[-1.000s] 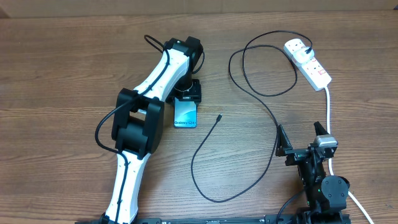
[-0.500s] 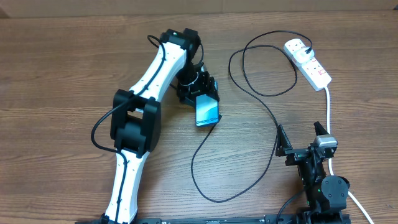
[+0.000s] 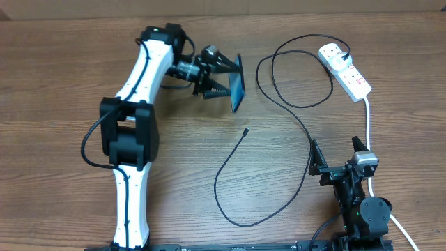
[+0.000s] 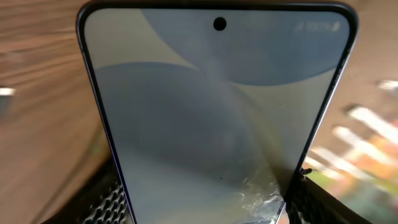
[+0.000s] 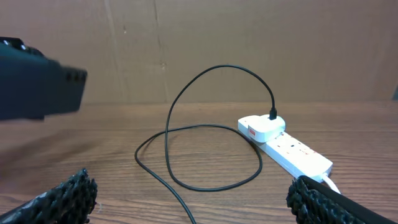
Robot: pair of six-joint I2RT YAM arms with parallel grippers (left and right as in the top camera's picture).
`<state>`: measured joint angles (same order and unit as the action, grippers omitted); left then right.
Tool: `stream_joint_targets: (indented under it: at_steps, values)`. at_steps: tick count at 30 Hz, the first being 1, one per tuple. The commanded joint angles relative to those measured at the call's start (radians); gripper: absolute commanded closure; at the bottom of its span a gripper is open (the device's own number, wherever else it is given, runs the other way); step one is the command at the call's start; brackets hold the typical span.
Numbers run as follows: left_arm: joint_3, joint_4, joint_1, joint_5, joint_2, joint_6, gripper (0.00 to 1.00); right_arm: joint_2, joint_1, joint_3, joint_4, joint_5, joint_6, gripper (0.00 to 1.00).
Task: Plug charger to phone and switch on socket
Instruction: 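Lift the phone with the left gripper and tilt it upright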
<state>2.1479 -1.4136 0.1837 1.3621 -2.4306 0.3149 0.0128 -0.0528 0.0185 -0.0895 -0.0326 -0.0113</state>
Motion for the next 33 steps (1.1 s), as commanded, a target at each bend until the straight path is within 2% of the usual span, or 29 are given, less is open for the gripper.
stream_joint_targets:
  at_steps: [1,10,17,18,21,24,26,28,30,33]
  values:
    - [0.028,0.001,-0.035,0.218,0.006,0.064,0.35,-0.008,0.003,-0.01,0.005,0.013,0.003,0.0]
    - [0.028,0.0,-0.091,0.219,0.006,0.278,0.34,-0.008,0.003,-0.01,0.005,0.013,0.003,0.0]
    - [0.028,0.0,-0.099,0.219,0.006,0.303,0.34,-0.008,0.003,-0.01,0.005,0.013,0.003,0.0]
    - [0.028,0.0,-0.099,0.219,0.006,0.303,0.34,-0.008,0.003,-0.01,0.013,-0.009,0.02,0.0]
    - [0.028,0.0,-0.099,0.219,0.006,0.302,0.34,-0.008,0.002,-0.01,0.033,-0.314,0.253,0.0]
    - [0.028,0.0,-0.099,0.219,0.006,0.302,0.34,-0.008,0.002,-0.01,0.08,-0.509,0.439,0.0]
    - [0.028,0.0,-0.099,0.219,0.006,0.302,0.34,-0.008,0.002,-0.007,0.197,-0.613,0.53,0.0]
    - [0.028,0.0,-0.098,0.219,0.006,0.303,0.34,-0.008,0.002,0.023,0.319,-0.631,0.618,0.0]
    - [0.028,0.0,-0.098,0.219,0.006,0.303,0.34,-0.006,0.003,0.1,0.356,-0.618,0.616,0.0]
    - [0.028,0.0,-0.098,0.219,0.006,0.311,0.34,0.038,0.004,0.301,0.218,-0.581,0.502,0.0]
